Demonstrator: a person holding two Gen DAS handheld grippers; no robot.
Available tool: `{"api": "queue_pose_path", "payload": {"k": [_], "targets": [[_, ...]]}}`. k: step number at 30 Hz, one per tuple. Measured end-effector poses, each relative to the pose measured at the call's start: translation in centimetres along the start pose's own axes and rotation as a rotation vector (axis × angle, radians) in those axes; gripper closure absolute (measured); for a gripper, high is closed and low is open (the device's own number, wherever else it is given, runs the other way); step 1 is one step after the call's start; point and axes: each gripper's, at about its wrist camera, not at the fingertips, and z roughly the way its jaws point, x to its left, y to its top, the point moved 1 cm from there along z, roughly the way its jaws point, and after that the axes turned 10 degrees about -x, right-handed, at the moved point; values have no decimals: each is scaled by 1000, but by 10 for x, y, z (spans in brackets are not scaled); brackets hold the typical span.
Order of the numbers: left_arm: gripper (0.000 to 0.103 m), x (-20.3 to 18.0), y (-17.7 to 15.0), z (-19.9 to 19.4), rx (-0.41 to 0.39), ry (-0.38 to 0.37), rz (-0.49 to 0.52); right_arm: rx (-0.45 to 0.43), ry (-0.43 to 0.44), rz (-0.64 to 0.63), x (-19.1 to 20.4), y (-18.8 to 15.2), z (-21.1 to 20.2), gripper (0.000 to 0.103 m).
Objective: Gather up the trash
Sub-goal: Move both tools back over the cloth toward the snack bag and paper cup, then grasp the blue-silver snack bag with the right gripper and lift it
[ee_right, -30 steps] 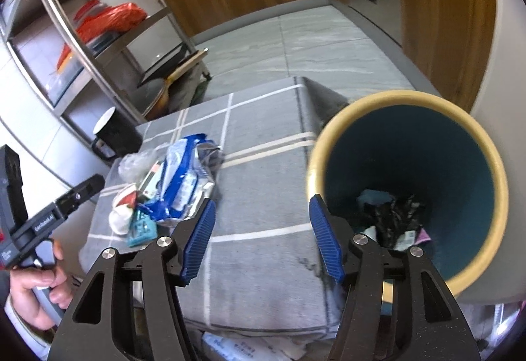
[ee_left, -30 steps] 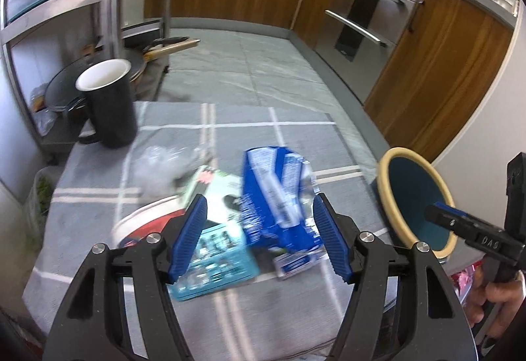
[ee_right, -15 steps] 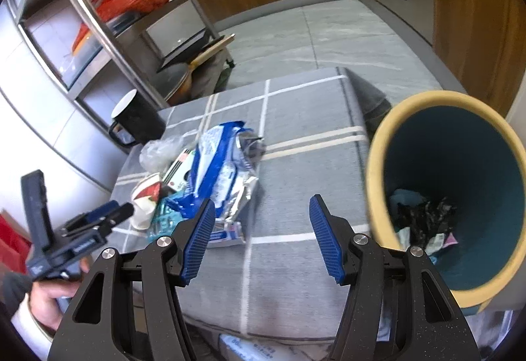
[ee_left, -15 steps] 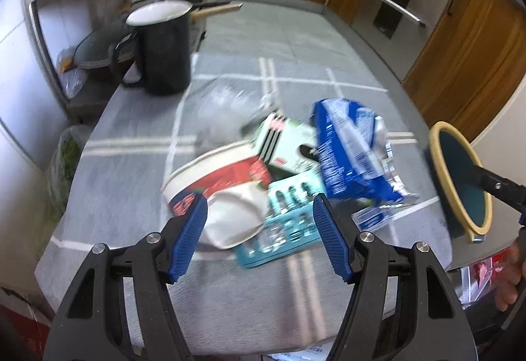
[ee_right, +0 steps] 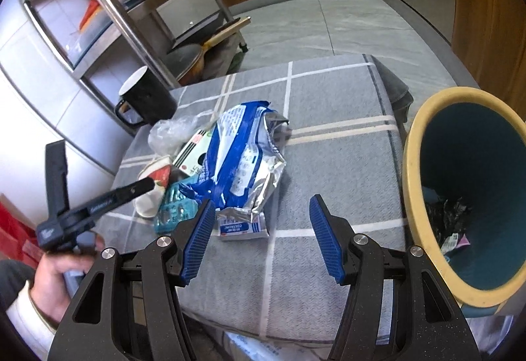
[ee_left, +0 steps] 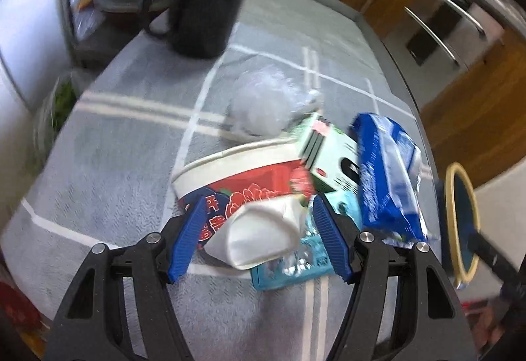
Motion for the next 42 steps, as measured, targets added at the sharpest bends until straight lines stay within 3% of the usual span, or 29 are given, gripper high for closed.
{"api": "queue_pose_path", "payload": {"k": [4,12,16,20,29,32,34,38,40,42], "targets": [[32,7,5,6,-8,-22,-67,8,-5,0,-1,-2,2,42],[31,4,4,5,-7,-13,-66,20,3,1,3,-3,10,42],[31,-3,1,0,-10,25,10,31,32,24,2,-3,16,42],[48,-1,-1,1,3,29,20,46,89,120,-6,-4,26,42],[49,9,-3,-5,3,43,16,87,152,359,-34,-7,60,43],[49,14,-4,-8,2,43,6,118,163,392,-37,-14,72,55],[49,15,-4,-11,-3,48,7,133,175,406,-36,-18,75,72],[43,17,-3,-13,-5,50,1,126,193,423,-36,-19,75,78],[41,17,-4,-14,-6,59,4,107,205,427,-36,-17,70,91],[38,18,-4,-15,-4,66,1,90,214,433,-37,-15,65,92]]}}
